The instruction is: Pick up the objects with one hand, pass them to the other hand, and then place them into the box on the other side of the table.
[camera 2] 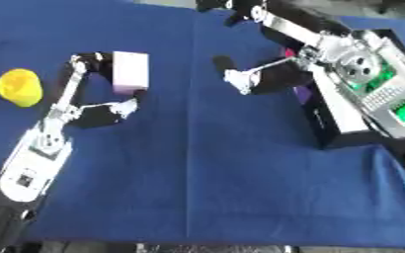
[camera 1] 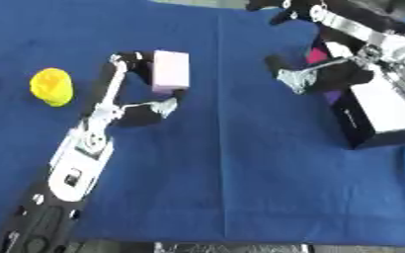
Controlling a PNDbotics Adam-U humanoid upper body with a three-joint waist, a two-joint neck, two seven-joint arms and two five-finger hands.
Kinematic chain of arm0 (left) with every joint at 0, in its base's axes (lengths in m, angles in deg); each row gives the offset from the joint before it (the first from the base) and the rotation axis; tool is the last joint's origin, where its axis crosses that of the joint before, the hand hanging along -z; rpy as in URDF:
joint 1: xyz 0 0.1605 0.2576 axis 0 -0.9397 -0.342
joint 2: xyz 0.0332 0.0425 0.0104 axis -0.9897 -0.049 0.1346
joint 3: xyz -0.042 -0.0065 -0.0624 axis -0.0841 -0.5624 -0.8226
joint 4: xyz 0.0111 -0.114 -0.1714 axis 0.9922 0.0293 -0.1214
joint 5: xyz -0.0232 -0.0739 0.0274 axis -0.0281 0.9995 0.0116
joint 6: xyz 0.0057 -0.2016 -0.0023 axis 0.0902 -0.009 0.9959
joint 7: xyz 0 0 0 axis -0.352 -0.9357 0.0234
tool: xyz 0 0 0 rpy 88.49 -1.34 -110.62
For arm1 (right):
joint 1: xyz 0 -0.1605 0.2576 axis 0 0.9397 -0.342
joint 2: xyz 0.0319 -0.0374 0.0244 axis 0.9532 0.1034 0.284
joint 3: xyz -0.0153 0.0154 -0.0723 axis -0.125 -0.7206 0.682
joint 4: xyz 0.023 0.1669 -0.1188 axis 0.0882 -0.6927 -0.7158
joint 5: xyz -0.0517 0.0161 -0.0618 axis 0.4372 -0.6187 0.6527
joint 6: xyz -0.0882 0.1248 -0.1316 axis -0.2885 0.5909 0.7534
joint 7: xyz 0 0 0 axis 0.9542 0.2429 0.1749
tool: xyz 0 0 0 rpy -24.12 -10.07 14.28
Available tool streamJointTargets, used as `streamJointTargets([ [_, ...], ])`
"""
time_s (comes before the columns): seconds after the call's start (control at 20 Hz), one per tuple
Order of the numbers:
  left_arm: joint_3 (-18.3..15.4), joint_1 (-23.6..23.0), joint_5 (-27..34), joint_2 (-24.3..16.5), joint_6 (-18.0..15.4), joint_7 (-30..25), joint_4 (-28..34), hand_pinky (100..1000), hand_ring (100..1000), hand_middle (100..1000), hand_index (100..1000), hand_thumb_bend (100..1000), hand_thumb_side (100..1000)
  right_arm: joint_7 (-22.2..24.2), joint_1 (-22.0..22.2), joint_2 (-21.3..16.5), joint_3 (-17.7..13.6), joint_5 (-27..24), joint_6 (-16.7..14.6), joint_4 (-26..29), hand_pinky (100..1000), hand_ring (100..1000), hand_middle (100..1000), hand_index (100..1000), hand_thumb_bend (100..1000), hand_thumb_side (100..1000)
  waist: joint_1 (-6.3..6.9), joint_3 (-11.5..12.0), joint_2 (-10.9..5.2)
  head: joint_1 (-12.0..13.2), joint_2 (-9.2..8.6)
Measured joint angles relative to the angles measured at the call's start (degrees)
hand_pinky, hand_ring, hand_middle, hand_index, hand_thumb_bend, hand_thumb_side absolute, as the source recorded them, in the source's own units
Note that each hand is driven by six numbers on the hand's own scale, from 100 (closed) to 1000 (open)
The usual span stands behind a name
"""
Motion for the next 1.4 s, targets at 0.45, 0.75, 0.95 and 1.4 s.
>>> streamJointTargets([
  [0.45,0.02,1.69,-0.82,1.89,-0.52,0.33,-0.69,753,476,398,481,100,286,1.77,-1.56,1.01,0.27,0.94,3.09,0.0,865,1000,925,1000,100,201,0.0,1.74,0.08,-1.45,-0.52],
  [0.75,0.0,2.6,-1.64,3.34,-0.8,0.56,-2.23,756,476,398,482,100,300,2.45,-2.14,1.67,0.28,1.51,4.23,0.0,867,1000,925,1000,100,202,-0.01,2.05,0.1,-2.32,-0.55],
  [0.95,-0.01,2.96,-2.18,4.36,-1.22,0.69,-3.03,756,476,398,484,100,307,2.83,-2.67,2.06,0.32,2.18,4.93,0.0,868,1000,922,1000,100,204,-0.34,2.91,0.57,-3.12,-0.57],
  [1.4,-0.04,3.8,-3.2,5.87,-2.28,1.29,-4.2,758,476,399,485,100,320,3.76,-3.11,2.66,0.61,3.8,5.83,0.0,870,1000,930,1000,100,209,-0.73,3.94,1.11,-4.66,-1.06],
])
